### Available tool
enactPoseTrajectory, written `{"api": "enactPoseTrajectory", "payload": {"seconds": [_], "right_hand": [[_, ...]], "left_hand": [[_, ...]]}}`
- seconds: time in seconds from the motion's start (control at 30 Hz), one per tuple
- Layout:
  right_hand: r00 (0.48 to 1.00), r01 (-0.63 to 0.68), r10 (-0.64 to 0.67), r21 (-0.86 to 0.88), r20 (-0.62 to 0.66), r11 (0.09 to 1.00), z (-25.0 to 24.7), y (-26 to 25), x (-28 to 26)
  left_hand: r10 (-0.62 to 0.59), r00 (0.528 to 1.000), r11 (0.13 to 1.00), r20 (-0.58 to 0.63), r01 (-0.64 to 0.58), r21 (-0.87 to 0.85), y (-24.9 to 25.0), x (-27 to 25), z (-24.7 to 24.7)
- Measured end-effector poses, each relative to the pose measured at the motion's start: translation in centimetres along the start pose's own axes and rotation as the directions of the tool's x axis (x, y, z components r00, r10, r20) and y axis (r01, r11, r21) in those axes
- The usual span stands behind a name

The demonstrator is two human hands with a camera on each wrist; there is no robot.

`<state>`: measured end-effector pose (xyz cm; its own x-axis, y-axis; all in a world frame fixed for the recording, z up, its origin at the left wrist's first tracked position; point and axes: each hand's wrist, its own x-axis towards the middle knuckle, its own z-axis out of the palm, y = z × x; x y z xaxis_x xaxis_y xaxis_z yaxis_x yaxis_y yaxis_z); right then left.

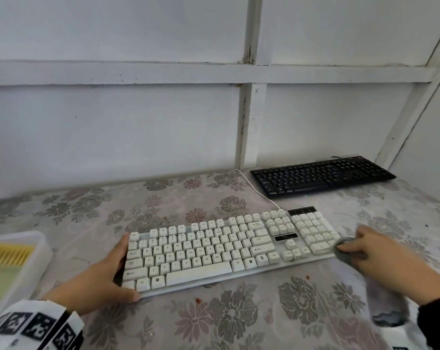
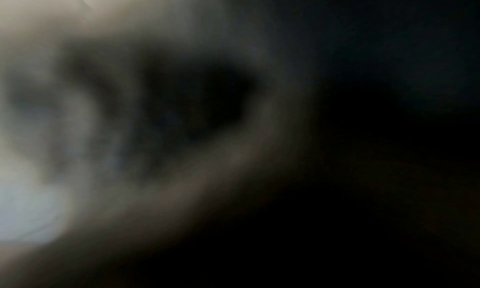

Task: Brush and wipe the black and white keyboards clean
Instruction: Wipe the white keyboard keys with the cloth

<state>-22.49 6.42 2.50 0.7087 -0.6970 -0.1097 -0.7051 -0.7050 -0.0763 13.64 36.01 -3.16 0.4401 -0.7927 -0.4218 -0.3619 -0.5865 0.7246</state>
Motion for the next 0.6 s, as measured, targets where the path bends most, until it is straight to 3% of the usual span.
{"api": "enactPoseTrajectory", "payload": {"seconds": [0.13, 0.23, 0.6], "right_hand": [[0.963, 0.248, -0.260, 0.150, 0.067, 0.957, 0.6, -5.4, 0.5], [0.943, 0.321, -0.325, 0.067, 0.073, 0.945, 2.0, -6.9, 1.4], [0.986, 0.151, -0.158, 0.115, 0.058, 0.982, 2.8, -3.1, 1.1]], "left_hand": [[0.010, 1.000, 1.000, -0.002, -0.010, -0.018, -0.1, 0.0, 0.0], [0.009, 1.000, 1.000, 0.004, -0.009, -0.025, 0.0, -0.1, 0.0], [0.011, 1.000, 1.000, -0.003, -0.011, 0.016, 0.3, -0.3, 0.1]]}}
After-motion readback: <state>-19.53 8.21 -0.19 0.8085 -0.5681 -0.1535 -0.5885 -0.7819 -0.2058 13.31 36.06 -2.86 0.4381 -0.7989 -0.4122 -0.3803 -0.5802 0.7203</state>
